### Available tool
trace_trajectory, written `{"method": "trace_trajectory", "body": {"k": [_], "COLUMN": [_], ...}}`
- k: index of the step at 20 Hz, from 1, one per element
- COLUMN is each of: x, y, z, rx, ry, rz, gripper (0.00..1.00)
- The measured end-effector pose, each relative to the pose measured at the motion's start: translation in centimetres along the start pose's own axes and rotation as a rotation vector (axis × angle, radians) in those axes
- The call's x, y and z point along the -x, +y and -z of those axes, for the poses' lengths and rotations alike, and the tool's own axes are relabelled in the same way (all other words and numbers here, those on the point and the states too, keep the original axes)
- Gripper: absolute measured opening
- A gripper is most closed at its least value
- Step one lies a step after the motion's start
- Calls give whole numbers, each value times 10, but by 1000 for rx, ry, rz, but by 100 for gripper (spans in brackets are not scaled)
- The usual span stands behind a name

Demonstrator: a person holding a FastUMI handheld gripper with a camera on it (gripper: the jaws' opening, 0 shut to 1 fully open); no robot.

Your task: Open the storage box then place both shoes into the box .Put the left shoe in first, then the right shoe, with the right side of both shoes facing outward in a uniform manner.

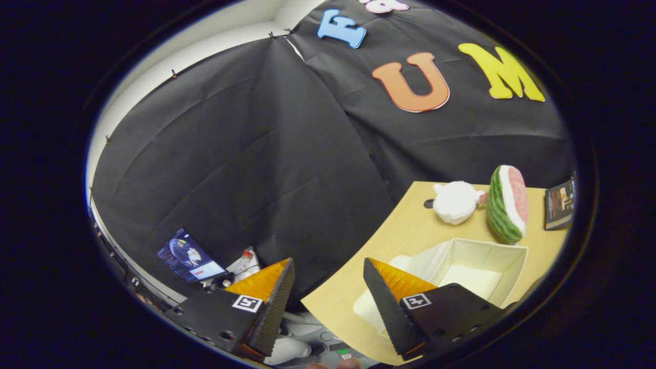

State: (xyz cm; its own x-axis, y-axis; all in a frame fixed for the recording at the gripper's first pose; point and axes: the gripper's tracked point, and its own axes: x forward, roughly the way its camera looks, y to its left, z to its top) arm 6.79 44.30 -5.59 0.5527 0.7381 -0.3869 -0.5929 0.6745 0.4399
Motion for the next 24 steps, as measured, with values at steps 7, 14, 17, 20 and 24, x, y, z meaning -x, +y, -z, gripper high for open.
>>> {"method": "trace_trajectory", "body": {"k": [7,14,17,20,24], "x": [70,196,254,299,338], "y": [-53,-156,-203,-239,-288], "z": [-22,-27,-11,9,45], "rx": [56,33,1,-37,-41], "ry": [-146,-285,-324,-338,-308], "rz": [239,531,655,740,850], "gripper": [91,94,94,94,94]}}
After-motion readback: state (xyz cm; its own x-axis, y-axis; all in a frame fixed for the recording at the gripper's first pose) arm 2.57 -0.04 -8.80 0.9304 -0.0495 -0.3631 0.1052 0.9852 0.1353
